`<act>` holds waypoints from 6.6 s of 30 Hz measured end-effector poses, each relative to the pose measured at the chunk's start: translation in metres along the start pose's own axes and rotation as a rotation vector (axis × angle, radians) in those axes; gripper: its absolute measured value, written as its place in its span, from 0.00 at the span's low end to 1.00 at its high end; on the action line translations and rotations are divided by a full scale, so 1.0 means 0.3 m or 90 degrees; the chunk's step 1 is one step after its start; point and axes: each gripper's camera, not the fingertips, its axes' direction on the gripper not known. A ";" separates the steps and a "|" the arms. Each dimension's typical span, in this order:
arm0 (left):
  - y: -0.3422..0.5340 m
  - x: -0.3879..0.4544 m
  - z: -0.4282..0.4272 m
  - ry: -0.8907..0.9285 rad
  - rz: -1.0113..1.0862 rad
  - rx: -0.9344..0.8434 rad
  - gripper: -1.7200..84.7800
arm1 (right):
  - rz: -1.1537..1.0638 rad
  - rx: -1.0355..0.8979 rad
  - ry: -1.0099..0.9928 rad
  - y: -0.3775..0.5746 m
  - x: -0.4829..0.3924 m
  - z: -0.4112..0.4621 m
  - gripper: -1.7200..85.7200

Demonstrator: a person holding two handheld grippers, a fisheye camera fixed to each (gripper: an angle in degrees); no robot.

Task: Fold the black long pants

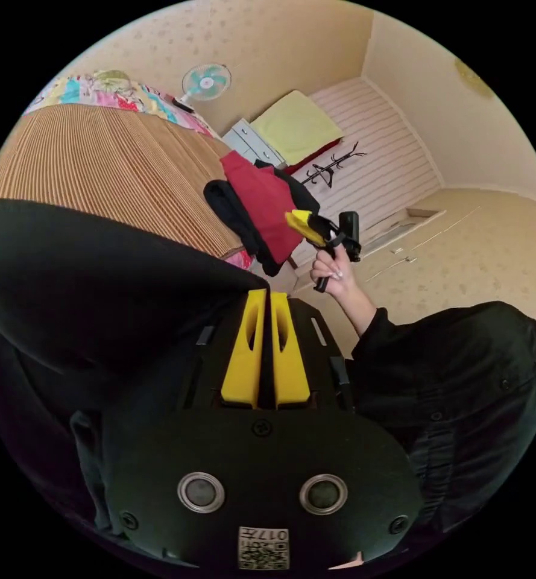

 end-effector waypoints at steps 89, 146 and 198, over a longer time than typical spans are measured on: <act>0.211 -0.261 -0.661 -0.136 -0.495 0.246 0.21 | 0.083 -0.032 0.060 -0.372 0.417 -0.583 0.11; -0.461 -0.266 -0.393 -0.511 -0.281 -0.053 0.02 | 0.009 -0.156 0.523 -0.423 0.233 0.477 0.04; 0.192 -0.205 -0.221 -0.307 -0.173 0.152 0.13 | 0.016 -0.070 -0.167 -0.163 0.194 -0.323 0.03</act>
